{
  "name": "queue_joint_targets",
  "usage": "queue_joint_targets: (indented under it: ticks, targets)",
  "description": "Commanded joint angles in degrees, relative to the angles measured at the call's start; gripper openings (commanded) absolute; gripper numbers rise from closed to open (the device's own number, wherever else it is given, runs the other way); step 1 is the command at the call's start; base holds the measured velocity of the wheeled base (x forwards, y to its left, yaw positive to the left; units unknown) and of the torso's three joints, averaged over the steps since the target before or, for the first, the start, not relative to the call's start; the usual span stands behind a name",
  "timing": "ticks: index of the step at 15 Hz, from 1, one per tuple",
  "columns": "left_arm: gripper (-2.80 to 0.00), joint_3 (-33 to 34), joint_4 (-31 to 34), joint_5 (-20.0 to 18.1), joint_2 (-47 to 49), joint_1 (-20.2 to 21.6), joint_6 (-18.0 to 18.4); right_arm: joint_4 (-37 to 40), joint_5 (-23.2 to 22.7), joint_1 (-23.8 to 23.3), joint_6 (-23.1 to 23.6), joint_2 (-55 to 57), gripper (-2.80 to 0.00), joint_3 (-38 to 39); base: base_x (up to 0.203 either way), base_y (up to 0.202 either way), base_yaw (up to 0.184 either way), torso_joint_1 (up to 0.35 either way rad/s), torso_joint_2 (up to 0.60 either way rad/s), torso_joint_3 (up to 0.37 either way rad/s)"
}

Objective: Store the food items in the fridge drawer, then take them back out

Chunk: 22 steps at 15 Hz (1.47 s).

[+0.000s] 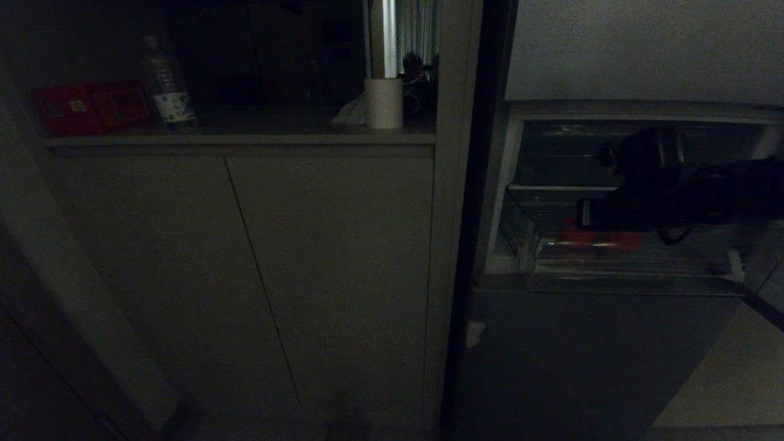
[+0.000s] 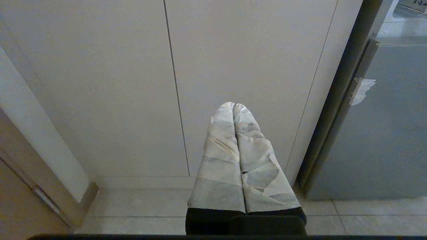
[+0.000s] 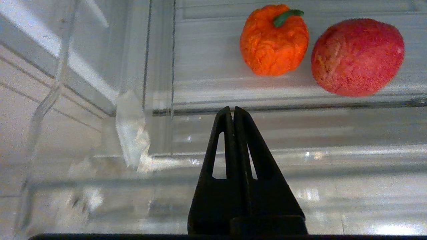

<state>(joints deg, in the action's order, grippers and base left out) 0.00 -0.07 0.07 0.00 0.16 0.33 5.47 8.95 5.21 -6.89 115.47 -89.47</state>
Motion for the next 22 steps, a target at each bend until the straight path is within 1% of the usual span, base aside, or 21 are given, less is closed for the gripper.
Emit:
queue_joint_targets:
  ticks: [1,4,6,9,11,13,17,22]
  targets:
    - [-2.80,0.00,-0.01,0.01,0.00,0.02,0.02,0.79,0.02,-0.31,0.03,1.39,-2.80,-0.56,0.000,0.000,0.000,0.000,0.00,0.000]
    - [-2.80,0.00,-0.01,0.01,0.00,0.02,0.02,6.76,-0.06,-0.47,-0.16,-1.46,-2.80,-0.53,0.000,0.000,0.000,0.000,0.00,0.000]
    - [-2.80,0.00,-0.01,0.01,0.00,0.02,0.02,9.44,-0.16,-1.32,-0.39,-3.57,-2.80,-0.02,0.000,0.000,0.000,0.000,0.00,0.000]
    - [-2.80,0.00,-0.01,0.01,0.00,0.02,0.02,18.20,-0.16,-2.27,-0.91,-7.08,-2.80,-0.09,0.000,0.000,0.000,0.000,0.00,0.000]
    - [-2.80,0.00,-0.01,0.01,0.00,0.02,0.02,18.43,-0.16,-2.48,-2.08,-7.45,-2.80,0.26,0.000,0.000,0.000,0.000,0.00,0.000]
    - [-2.80,0.00,-0.01,0.01,0.00,0.02,0.02,19.05,-0.16,-2.92,-2.16,-7.98,-2.80,0.87,0.000,0.000,0.000,0.000,0.00,0.000]
    - [-2.80,0.00,-0.01,0.01,0.00,0.02,0.02,24.52,-0.16,-3.49,-2.25,-10.41,-2.80,1.96,0.000,0.000,0.000,0.000,0.00,0.000]
    - [-2.80,0.00,-0.01,0.01,0.00,0.02,0.02,26.90,-0.15,-4.61,-2.25,-11.09,-2.80,2.46,0.000,0.000,0.000,0.000,0.00,0.000]
